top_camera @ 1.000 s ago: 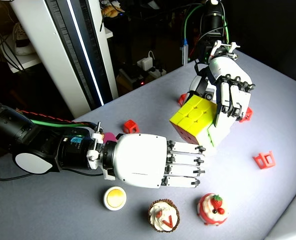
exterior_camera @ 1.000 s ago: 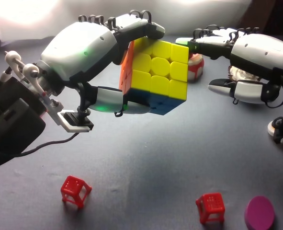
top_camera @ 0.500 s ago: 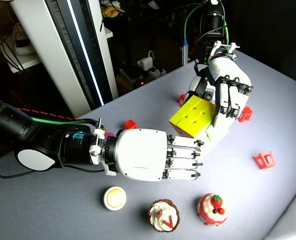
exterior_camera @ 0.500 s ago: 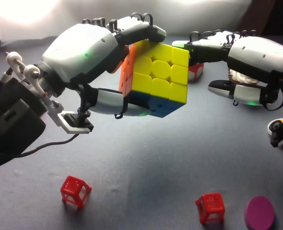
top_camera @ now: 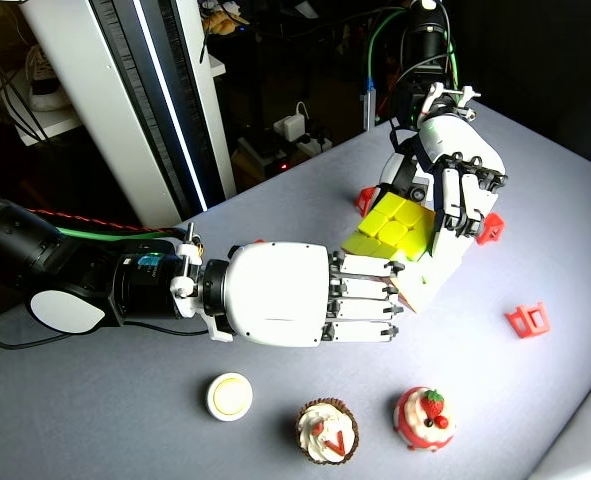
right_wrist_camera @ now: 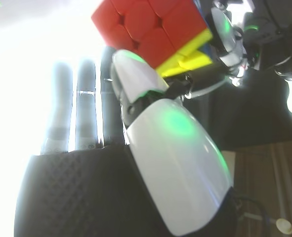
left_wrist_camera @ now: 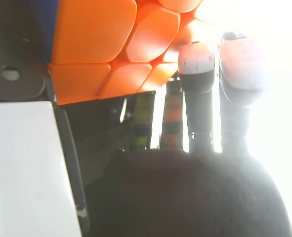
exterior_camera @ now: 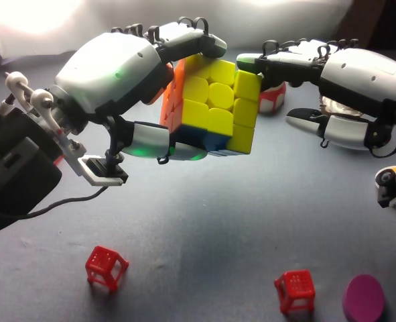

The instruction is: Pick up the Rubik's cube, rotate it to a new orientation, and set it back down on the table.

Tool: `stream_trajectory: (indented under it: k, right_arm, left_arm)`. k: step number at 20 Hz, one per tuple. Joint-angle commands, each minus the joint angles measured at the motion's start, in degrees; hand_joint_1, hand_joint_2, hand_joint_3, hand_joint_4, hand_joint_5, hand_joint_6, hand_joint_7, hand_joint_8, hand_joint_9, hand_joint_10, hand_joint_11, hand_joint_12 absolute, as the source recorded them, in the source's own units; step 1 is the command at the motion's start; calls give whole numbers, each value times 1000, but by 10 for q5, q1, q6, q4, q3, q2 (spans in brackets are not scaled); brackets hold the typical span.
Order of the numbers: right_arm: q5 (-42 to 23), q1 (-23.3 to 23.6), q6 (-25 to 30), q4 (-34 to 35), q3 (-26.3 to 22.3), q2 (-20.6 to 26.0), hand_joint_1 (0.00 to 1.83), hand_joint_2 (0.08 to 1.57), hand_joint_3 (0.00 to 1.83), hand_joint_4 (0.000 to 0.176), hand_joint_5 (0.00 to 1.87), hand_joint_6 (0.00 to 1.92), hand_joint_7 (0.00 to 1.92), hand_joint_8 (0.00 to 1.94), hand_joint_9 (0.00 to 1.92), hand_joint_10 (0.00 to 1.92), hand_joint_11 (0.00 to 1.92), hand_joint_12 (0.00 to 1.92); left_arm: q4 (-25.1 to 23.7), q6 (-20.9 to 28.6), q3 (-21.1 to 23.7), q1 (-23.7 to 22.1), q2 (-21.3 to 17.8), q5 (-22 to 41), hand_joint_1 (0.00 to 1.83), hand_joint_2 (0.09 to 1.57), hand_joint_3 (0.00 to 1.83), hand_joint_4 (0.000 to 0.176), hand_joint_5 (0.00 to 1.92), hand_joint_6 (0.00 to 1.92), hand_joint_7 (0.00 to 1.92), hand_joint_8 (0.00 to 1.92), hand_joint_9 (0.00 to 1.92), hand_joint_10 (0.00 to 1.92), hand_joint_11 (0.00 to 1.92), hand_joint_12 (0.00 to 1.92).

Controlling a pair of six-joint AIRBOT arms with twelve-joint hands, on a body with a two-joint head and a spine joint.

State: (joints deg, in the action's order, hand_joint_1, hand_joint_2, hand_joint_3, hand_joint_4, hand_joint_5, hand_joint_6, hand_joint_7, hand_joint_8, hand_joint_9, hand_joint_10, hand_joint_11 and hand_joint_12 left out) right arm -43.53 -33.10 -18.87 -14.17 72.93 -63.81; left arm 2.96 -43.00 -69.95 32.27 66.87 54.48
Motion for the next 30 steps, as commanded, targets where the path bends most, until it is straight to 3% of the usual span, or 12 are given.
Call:
stream_trajectory:
  k: [1,2,3,5,8,10,11,12,17,20,26,30]
  right_arm:
    - [-77,6,4,-1,-5,1,1196,1397,0,0,379,186,336,622,163,1218,0,1843]
    - [-78,6,4,-2,-6,2,1196,1397,0,0,379,186,336,622,163,1218,0,1843]
    - [-80,6,4,-2,-8,3,1253,1369,0,0,299,601,345,617,174,1204,0,1823]
    - [-88,1,4,-3,-15,9,1309,1368,0,0,248,754,367,603,184,1231,2,1826]
    - [-100,-5,4,-3,-25,18,1257,1358,0,0,308,752,417,680,167,1310,1,1914]
    - [-109,-11,4,-3,-31,23,1273,1358,0,0,333,687,398,686,194,1258,0,1834]
    - [-112,-13,4,-5,-34,25,1258,1360,0,0,331,662,409,679,230,1222,0,1812]
    - [-115,-15,4,-7,-38,27,1241,1353,0,0,338,668,407,676,246,1202,0,1820]
    - [-123,-24,4,-16,-52,35,1251,1375,0,0,314,767,342,849,213,1267,0,1785]
    - [-129,-32,8,-20,-58,36,1258,1358,0,0,281,838,368,762,240,1193,14,1770]
    - [-136,-51,35,-48,-69,36,1173,1378,0,0,198,917,355,688,237,1099,0,1678]
    - [-134,-61,43,-46,-64,35,1139,1400,0,0,194,774,370,562,205,1085,0,1670]
  left_arm:
    - [9,8,-1,-7,-3,92,1185,1275,32,0,566,1395,779,1627,1046,1921,1209,1921]
    - [10,8,-1,-7,-3,93,1185,1275,32,0,566,1395,779,1627,1046,1921,1209,1921]
    - [10,8,-1,-7,-3,93,1187,1271,31,0,556,1416,799,1583,1040,1887,1179,1921]
    - [11,8,-2,-6,-4,93,1184,1276,32,0,550,1417,789,1605,1061,1898,1191,1921]
    - [16,8,-3,-5,-4,93,1175,1280,31,0,611,1492,700,1586,1143,1921,1277,1921]
    - [19,8,-3,-4,-4,94,1167,1284,46,0,608,1541,664,1604,1178,1921,1321,1921]
    - [19,8,-4,-4,-4,94,1162,1144,362,0,602,1594,659,1662,1234,1921,1376,1921]
    - [20,8,-4,-4,-4,94,1164,1071,515,0,611,1620,672,1685,1265,1921,1408,1921]
    - [26,8,-5,-3,-3,94,1168,1179,261,0,616,1539,673,1610,1210,1921,1345,1921]
    - [27,8,-5,-3,-3,94,1154,1086,524,0,583,1649,646,1732,1342,1921,1475,1921]
    - [31,8,-6,-1,-3,94,1151,1081,547,0,576,1667,640,1743,1261,1921,1411,1921]
    - [32,8,-6,-2,0,94,1156,1091,501,0,590,1631,650,1712,1286,1921,1434,1921]
